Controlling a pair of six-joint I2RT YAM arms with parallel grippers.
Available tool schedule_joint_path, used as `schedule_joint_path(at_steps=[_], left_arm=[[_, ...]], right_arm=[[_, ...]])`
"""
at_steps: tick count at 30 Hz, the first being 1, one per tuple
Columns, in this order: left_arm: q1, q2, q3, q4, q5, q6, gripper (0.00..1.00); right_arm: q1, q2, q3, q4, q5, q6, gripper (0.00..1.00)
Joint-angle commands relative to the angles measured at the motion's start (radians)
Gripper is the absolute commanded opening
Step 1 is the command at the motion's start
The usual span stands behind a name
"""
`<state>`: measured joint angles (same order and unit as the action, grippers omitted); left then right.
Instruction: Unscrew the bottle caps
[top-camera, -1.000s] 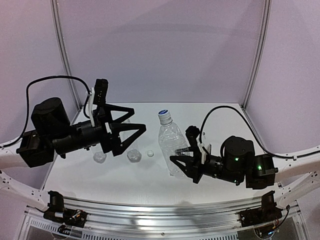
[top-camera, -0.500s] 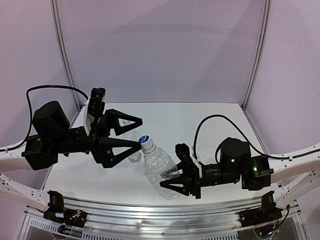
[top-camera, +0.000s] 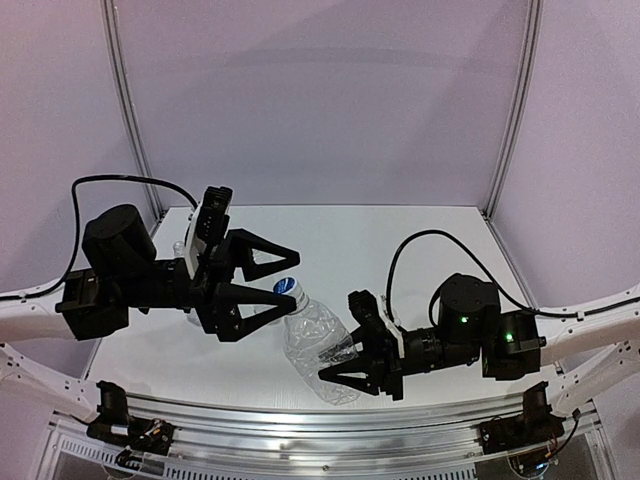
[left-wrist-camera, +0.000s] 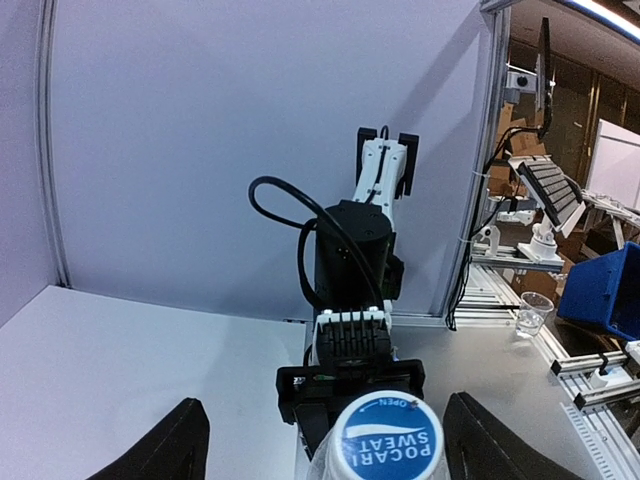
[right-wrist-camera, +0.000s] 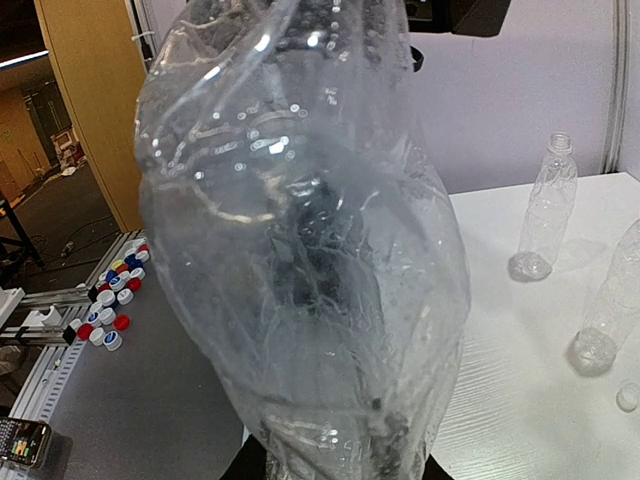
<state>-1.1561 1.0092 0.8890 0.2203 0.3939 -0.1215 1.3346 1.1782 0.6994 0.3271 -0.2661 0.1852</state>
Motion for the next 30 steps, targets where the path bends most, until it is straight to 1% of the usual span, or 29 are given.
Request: schedule_joint_path(at_steps=[1, 5, 11, 19, 21, 25, 30], left_arm=[[0.005, 0.016, 0.017, 0.017, 0.027, 0.009, 0.77], [0.005, 0.012, 0.015, 0.016, 0.033, 0.011, 0.66], [0.006, 0.011, 0.016, 0.017, 0.048, 0.013, 0.63], [0.006, 0.045, 0.043, -0.001, 0.054, 0.004, 0.45], [0.005, 0.057, 0.062, -0.017, 0.032, -0.007, 0.41], [0.005, 0.096, 0.107, -0.054, -0.028, -0.049, 0.35], [0.008, 0.173, 0.162, -0.092, -0.092, -0.104, 0.32]], right_arm=[[-0.001, 0.009, 0.023, 0.000, -0.017, -0.005, 0.29], [0.000, 0.013, 0.025, 0.001, -0.018, -0.006, 0.29], [-0.001, 0.013, 0.028, -0.003, -0.021, -0.004, 0.30], [0.000, -0.012, 0.020, -0.004, 0.001, -0.003, 0.29], [0.000, -0.018, 0.020, -0.015, 0.042, -0.001, 0.29], [0.000, -0.022, 0.024, -0.045, 0.203, 0.000, 0.29], [0.000, -0.035, 0.013, -0.044, 0.296, 0.002, 0.29]])
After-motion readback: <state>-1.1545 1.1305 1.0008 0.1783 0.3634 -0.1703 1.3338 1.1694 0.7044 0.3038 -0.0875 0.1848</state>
